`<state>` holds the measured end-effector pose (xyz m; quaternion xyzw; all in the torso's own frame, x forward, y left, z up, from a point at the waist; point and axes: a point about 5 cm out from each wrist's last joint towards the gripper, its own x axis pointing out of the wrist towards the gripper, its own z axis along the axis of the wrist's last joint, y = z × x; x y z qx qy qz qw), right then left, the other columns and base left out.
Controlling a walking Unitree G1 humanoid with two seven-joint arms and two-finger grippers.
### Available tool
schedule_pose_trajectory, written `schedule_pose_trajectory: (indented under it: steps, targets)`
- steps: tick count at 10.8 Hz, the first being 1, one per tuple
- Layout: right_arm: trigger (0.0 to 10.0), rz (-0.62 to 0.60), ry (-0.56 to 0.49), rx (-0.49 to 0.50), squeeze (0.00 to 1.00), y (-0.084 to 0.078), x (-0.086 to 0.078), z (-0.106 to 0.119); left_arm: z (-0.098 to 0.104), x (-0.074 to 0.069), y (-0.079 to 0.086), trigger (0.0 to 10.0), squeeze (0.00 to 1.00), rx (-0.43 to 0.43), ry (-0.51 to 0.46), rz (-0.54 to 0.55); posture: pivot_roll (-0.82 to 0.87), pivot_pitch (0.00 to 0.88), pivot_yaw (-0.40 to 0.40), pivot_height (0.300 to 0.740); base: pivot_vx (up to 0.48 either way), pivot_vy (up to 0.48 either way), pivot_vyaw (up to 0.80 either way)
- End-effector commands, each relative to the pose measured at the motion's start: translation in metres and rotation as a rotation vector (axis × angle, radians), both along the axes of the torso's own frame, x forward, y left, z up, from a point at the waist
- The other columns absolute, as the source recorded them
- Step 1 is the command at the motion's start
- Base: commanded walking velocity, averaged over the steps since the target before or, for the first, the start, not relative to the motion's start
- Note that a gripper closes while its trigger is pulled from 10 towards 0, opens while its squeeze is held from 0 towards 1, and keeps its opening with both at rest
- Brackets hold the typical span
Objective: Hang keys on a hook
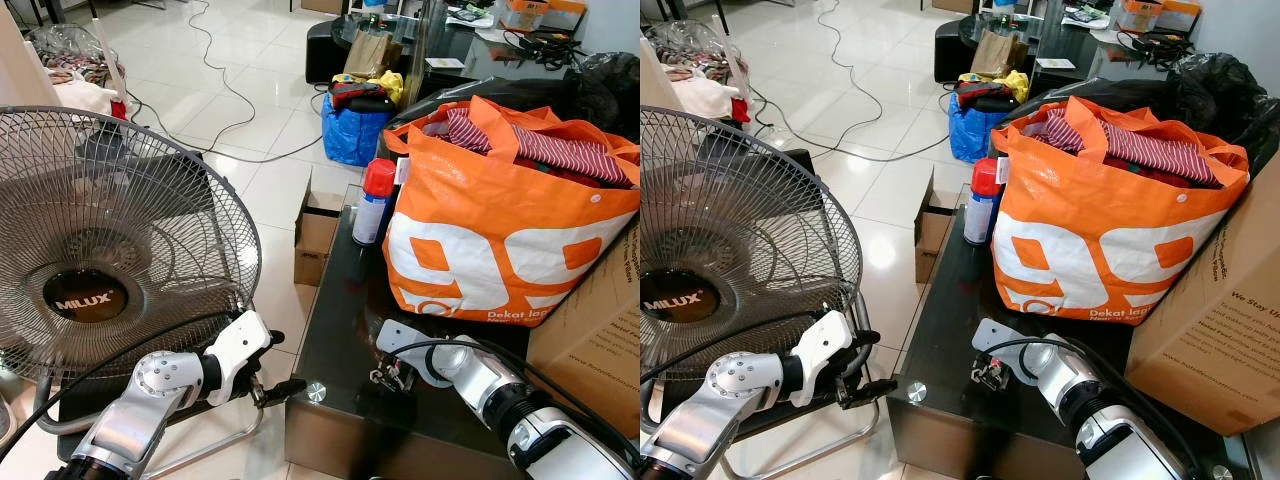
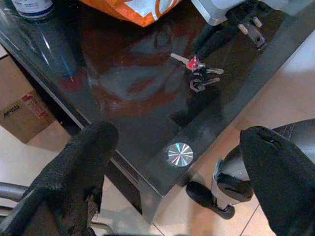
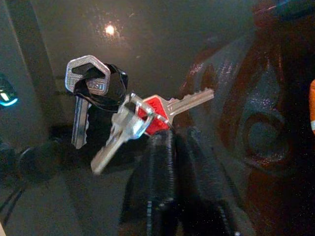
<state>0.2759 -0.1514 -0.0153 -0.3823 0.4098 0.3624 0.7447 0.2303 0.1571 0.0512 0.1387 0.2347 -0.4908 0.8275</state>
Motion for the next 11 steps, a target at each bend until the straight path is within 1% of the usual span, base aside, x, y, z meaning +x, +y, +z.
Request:
schedule_pose_trajectory:
  steps: [1,4,5,7,8,9,10,11]
  targets:
    - [0.0,0.019,-0.002,0.007,0.0,0.001,0.003,0.002,0.001,0.002,-0.001,10.0,0.0,0.004,-0.007,-0.01,-0.08,0.0,-0.074,0.74,0.0,0.0,0.0]
    - [0.0,0.031,0.0,0.014,0.0,-0.002,0.003,0.004,0.001,0.003,-0.001,10.0,0.0,0.005,-0.01,-0.01,-0.08,0.0,-0.074,0.74,0.0,0.0,0.0]
    - [0.0,0.031,0.004,0.032,0.0,-0.003,0.002,0.004,0.001,0.003,-0.002,10.0,0.0,0.005,-0.012,-0.01,-0.08,0.0,-0.074,0.74,0.0,0.0,0.0]
    - [0.0,-0.071,-0.052,0.096,0.0,-0.006,0.009,0.009,0.002,0.005,-0.001,10.0,0.0,0.007,-0.016,-0.008,-0.08,0.0,-0.072,0.74,0.0,0.0,0.0]
    - [0.0,-0.155,-0.079,0.13,0.0,-0.01,0.013,0.013,0.002,0.005,-0.001,10.0,0.0,0.01,-0.019,-0.007,-0.07,0.0,-0.07,0.74,0.0,0.0,0.0]
    - [0.0,-0.159,-0.074,0.107,0.0,-0.017,0.011,0.011,0.002,0.006,0.0,10.0,0.0,0.012,-0.021,-0.009,-0.07,0.0,-0.069,0.74,0.0,0.0,0.0]
    - [0.0,-0.172,-0.073,0.105,0.0,-0.021,0.01,0.01,0.003,0.006,-0.001,10.0,0.0,0.013,-0.022,-0.01,-0.07,0.0,-0.069,0.74,0.0,0.0,0.0]
    - [0.0,-0.215,-0.069,0.095,0.0,-0.028,0.008,0.008,0.003,0.006,0.0,10.0,0.0,0.014,-0.024,-0.011,-0.07,0.0,-0.071,0.74,0.0,0.0,0.0]
